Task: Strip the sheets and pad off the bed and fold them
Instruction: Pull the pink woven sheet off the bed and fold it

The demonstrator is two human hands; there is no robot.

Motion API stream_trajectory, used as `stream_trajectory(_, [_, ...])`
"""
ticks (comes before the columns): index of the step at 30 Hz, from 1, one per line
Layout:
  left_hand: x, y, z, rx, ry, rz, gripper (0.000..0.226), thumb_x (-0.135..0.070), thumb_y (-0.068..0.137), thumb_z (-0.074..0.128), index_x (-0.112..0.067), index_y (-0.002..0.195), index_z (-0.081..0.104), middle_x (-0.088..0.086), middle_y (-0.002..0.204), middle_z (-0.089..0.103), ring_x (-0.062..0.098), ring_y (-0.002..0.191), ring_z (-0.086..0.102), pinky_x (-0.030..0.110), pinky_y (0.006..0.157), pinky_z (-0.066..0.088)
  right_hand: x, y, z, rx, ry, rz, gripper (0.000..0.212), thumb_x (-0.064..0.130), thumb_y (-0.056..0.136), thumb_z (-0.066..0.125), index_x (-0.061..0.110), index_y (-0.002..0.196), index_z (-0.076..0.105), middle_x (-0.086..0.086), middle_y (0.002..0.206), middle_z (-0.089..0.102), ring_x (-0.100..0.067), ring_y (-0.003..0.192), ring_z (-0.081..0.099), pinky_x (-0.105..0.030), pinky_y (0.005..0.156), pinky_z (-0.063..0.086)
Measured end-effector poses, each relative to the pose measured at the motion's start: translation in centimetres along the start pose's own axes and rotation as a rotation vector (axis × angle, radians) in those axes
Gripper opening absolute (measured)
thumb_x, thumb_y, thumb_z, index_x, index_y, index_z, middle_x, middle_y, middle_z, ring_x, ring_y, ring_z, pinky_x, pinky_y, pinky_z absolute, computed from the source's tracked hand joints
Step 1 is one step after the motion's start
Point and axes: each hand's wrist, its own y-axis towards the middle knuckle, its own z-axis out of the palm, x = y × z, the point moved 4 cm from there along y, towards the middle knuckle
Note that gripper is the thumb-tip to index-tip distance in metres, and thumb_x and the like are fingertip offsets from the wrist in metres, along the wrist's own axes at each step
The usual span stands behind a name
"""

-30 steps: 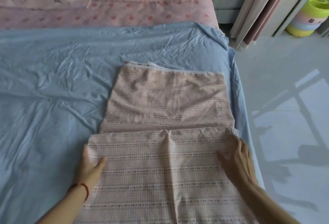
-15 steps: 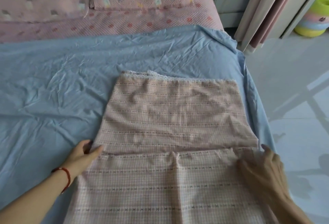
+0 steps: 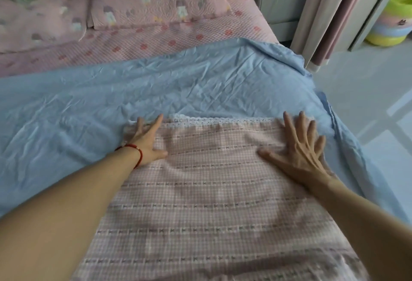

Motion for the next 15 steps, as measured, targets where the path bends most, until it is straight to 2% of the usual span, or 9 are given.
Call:
stream_trajectory(2, [0.6, 3.7, 0.3, 0.029, 0.134, -0.029, 0.123, -0.061, 0.070, 0.081, -0.059, 0.150, -0.012, 0.013, 0.165, -0.021, 0.039, 0.154, 0.001, 0.055, 0.124, 0.012, -0.5, 1.9, 0.6, -0.100, -0.025, -0.112, 0.105, 0.095, 0.071, 0.041, 0.051, 0.157, 0.000, 0.009, 0.170, -0.010, -0.026, 0.155, -0.019, -0.059, 0.121, -0.013])
stream_trajectory(3, [1.0, 5.0, 0.2, 0.022, 0.223, -0.028, 0.125, -0.069, 0.060, 0.082, -0.060, 0.149, -0.006, 0.016, 0.166, -0.010, 0.043, 0.153, 0.005, 0.058, 0.122, 0.013, -0.6, 2.6, 0.7, -0.139, -0.050, -0.159, 0.099, 0.092, 0.076, 0.039, 0.047, 0.158, 0.008, 0.009, 0.170, 0.003, -0.024, 0.157, -0.011, -0.060, 0.122, -0.008])
stream_trajectory(5, [1.1, 5.9, -0.4, -0.007, 0.281, -0.021, 0.115, -0.073, 0.051, 0.084, -0.056, 0.140, 0.013, 0.017, 0.154, 0.016, 0.048, 0.143, 0.024, 0.057, 0.119, 0.021, -0.5, 3.5, 0.4, -0.211, -0.114, -0.235, 0.088, 0.085, 0.082, 0.040, 0.037, 0.155, 0.027, 0.002, 0.159, 0.030, -0.024, 0.155, 0.014, -0.063, 0.122, 0.004])
stream_trajectory(6, [1.2, 5.8, -0.4, -0.030, 0.274, -0.027, 0.109, -0.074, 0.050, 0.084, -0.049, 0.135, 0.020, 0.015, 0.146, 0.023, 0.048, 0.136, 0.031, 0.055, 0.116, 0.027, -0.6, 3.7, 0.6, -0.241, -0.143, -0.257, 0.082, 0.083, 0.084, 0.040, 0.033, 0.150, 0.035, -0.002, 0.148, 0.039, -0.027, 0.148, 0.026, -0.063, 0.120, 0.011])
stream_trajectory(8, [1.3, 5.1, -0.2, -0.078, 0.284, -0.031, 0.099, -0.075, 0.053, 0.082, -0.036, 0.129, 0.032, 0.013, 0.135, 0.028, 0.045, 0.128, 0.035, 0.049, 0.111, 0.031, -0.8, 3.9, 0.9, -0.275, -0.220, -0.265, 0.074, 0.081, 0.087, 0.039, 0.029, 0.139, 0.046, -0.008, 0.128, 0.047, -0.033, 0.127, 0.041, -0.060, 0.115, 0.022])
stream_trajectory(11, [1.7, 4.0, 0.4, -0.195, 0.255, 0.011, 0.062, -0.069, 0.071, 0.074, -0.023, 0.105, 0.050, 0.013, 0.122, 0.041, 0.039, 0.120, 0.038, 0.043, 0.104, 0.032, -0.5, 3.6, 1.0, -0.305, -0.303, -0.272, 0.055, 0.069, 0.094, 0.039, 0.020, 0.117, 0.053, -0.010, 0.108, 0.054, -0.035, 0.107, 0.047, -0.055, 0.102, 0.032])
stream_trajectory(13, [1.9, 2.4, -0.6, -0.283, 0.270, 0.015, 0.043, -0.066, 0.082, 0.065, -0.027, 0.088, 0.048, 0.007, 0.114, 0.050, 0.035, 0.114, 0.040, 0.046, 0.100, 0.035, 1.4, 4.2, -0.4, -0.279, -0.385, -0.417, 0.043, 0.058, 0.098, 0.037, 0.017, 0.100, 0.050, -0.009, 0.094, 0.057, -0.035, 0.095, 0.054, -0.054, 0.092, 0.033])
stream_trajectory(15, [1.8, 1.0, -2.6, -0.389, 0.347, -0.046, 0.034, -0.061, 0.091, 0.057, -0.029, 0.087, 0.046, 0.000, 0.108, 0.053, 0.033, 0.117, 0.038, 0.053, 0.099, 0.034, 3.7, 6.1, -2.4, -0.240, -0.441, -0.580, 0.034, 0.048, 0.102, 0.038, 0.015, 0.098, 0.049, -0.008, 0.086, 0.059, -0.034, 0.087, 0.060, -0.052, 0.089, 0.033])
